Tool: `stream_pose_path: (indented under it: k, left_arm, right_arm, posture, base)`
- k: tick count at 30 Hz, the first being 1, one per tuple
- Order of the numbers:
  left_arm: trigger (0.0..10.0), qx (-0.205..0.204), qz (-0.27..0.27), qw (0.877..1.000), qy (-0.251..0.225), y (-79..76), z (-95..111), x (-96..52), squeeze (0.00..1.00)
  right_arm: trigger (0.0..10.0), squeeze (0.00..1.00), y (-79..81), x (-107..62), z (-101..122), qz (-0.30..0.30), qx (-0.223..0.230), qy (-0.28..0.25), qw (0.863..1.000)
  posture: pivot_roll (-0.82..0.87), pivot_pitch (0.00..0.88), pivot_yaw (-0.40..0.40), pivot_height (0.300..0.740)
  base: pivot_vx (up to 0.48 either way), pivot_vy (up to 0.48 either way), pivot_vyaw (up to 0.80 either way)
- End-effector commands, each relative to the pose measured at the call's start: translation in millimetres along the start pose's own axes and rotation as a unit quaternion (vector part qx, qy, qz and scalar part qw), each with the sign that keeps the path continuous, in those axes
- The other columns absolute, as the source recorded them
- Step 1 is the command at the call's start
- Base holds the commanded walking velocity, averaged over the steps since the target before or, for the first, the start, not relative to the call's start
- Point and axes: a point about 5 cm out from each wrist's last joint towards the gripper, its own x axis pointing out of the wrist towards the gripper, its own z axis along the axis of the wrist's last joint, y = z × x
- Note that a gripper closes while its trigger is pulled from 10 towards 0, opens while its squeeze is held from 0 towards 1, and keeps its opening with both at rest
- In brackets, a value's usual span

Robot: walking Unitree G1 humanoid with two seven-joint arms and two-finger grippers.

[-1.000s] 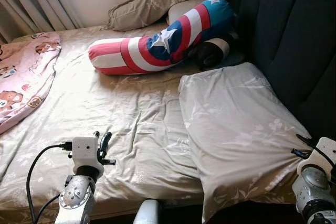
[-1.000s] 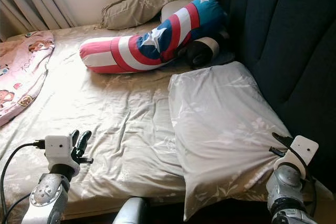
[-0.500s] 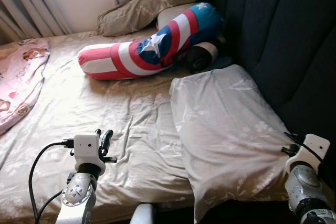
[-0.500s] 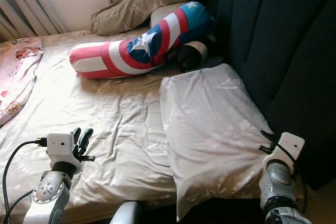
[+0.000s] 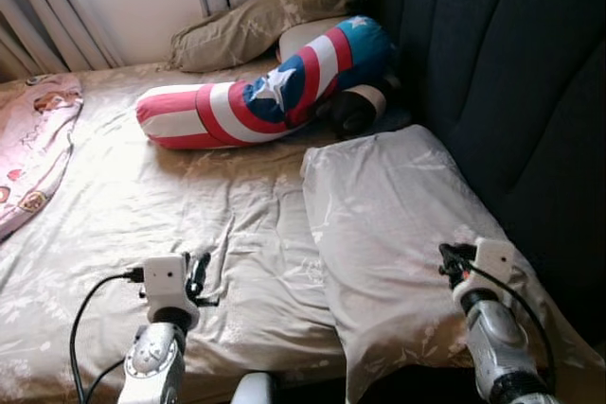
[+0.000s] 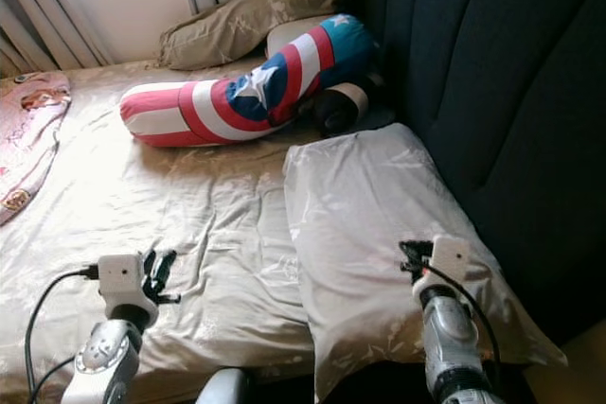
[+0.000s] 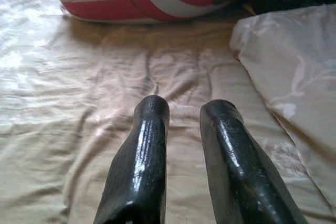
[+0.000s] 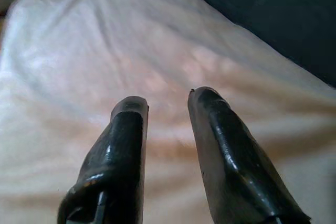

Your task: Clean up the room

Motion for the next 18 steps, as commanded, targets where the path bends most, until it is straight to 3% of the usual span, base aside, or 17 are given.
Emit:
stream_pose_path:
  k: [1, 10, 18]
  left_arm:
    - [10.0, 0.002, 0.001, 1.0, -0.004, 1.2, 0.6, 2.1, 0.0]
    - [10.0, 0.015, -0.021, 0.997, 0.067, 4.7, -31.0, 3.4, 0.0]
    - [10.0, 0.013, -0.043, 0.989, 0.144, -0.4, -60.0, 4.2, 0.0]
  right_arm:
    - [10.0, 0.0, 0.8, -1.6, -3.8, -0.005, 0.004, 0.004, 1.0]
    - [10.0, 0.0, -3.6, -17.3, -38.9, -0.031, 0.007, 0.079, 0.996]
    - [10.0, 0.0, -16.7, -31.1, -61.6, -0.079, 0.012, 0.14, 0.987]
  posture:
    - [0.03, 0.0, 0.049, 0.696]
    - [0.02, 0.0, 0.047, 0.74]
    - [0.01, 0.0, 0.058, 0.74]
  base:
    - [0.0, 0.0, 0.0]
    - [0.0, 0.0, 0.0]
    - [0.0, 0.0, 0.0]
